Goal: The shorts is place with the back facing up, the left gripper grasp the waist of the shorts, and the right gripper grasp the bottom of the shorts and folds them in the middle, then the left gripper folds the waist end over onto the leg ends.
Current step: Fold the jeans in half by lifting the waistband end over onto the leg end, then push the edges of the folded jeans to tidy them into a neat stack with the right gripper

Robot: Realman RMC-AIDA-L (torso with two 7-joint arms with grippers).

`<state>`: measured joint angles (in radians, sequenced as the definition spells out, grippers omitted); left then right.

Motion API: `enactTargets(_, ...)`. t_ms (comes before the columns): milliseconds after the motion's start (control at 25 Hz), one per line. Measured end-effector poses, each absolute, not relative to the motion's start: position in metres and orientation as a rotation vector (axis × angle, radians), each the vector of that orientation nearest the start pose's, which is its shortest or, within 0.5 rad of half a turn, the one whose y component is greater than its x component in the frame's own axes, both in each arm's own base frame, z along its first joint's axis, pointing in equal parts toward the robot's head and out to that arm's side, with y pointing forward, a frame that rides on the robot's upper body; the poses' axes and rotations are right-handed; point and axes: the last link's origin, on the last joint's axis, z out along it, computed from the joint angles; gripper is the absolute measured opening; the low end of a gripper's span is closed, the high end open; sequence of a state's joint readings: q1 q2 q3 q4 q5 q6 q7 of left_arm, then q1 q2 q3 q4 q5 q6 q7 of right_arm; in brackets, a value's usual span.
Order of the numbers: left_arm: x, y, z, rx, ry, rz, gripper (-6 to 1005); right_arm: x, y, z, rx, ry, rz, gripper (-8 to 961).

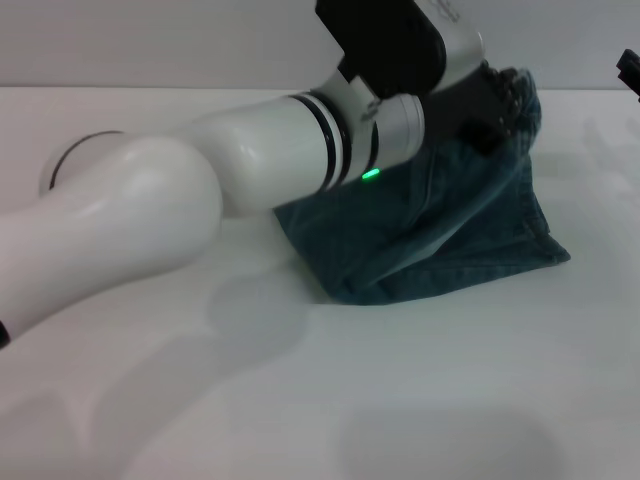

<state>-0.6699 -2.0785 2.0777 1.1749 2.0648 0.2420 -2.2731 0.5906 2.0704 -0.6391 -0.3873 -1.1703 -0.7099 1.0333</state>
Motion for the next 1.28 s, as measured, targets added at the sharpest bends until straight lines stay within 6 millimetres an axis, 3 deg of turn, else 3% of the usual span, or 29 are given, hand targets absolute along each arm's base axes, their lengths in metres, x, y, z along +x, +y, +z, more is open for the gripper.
enactTargets(400,-0.05,0.367,-0.12,-2.469,-0.116,-0.478,120,0.33,0.411,0.039,-1.635,0.949,0.737,651)
enactTargets(600,-0.051,0.365,-0.121,-2.473,-0.113,-0.476,334,0.331,0.409,0.039,-1.638,0.948,0.745,652)
enactTargets(720,-0.055,0.368,-0.112,-2.395,-0.137,-0.526,565,0.331,0.406,0.039,-1.639,0.947,0.758,652)
enactTargets(760,-0.055,0.368,-0.112,-2.395,-0.137,-0.526,586,0.332,0.405,0.039,-1.64,0.946,0.762,652)
enactTargets(920,-0.081,0.381,-0.077,-2.111,-0.234,-0.635,670,0.334,0.396,0.043,-1.651,0.902,0.791,652)
enactTargets(1040,-0.096,0.386,-0.065,-2.008,-0.295,-0.666,734,0.333,0.391,0.045,-1.667,0.849,0.796,652)
enactTargets(1280,-0.154,0.405,-0.038,-1.755,-0.577,-0.76,827,0.328,0.372,0.046,-1.719,0.626,0.803,651)
